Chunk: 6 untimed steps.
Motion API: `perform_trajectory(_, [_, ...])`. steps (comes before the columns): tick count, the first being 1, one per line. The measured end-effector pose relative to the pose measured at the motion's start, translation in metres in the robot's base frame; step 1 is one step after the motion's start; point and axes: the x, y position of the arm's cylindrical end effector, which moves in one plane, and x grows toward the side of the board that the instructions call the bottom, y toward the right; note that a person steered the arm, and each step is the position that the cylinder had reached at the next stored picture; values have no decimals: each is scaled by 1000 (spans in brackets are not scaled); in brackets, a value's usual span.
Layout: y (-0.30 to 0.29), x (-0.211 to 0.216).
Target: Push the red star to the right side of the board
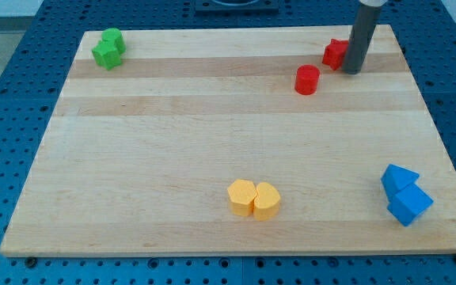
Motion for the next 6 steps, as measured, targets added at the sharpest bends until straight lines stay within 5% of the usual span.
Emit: perform_trajectory(6, [2,-23])
